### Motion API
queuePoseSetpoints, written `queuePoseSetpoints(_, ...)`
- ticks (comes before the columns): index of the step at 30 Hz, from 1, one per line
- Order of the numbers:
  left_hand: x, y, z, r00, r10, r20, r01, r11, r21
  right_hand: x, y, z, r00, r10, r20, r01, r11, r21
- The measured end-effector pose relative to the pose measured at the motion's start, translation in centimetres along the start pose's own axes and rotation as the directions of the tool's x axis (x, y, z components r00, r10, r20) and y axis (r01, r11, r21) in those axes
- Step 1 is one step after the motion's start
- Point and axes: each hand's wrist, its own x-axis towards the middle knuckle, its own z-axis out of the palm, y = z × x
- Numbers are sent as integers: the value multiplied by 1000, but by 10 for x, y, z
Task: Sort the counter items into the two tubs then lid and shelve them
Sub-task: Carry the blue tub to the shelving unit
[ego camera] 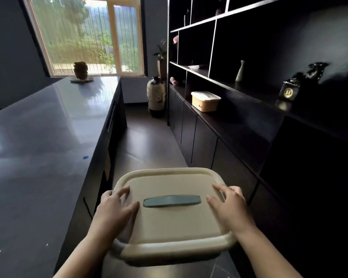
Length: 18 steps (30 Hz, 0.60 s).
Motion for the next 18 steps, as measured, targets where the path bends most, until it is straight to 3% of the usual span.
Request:
queuePoseSetpoints(8, 210, 51, 36, 988, 124, 97, -125, 992, 0, 168, -28, 26, 983, 130, -131, -129, 991, 22)
queuePoseSetpoints(18, 438, 139, 147, 953, 244, 182, -247, 969, -7, 390, -4, 29, 951, 177, -254, -187, 982, -12)
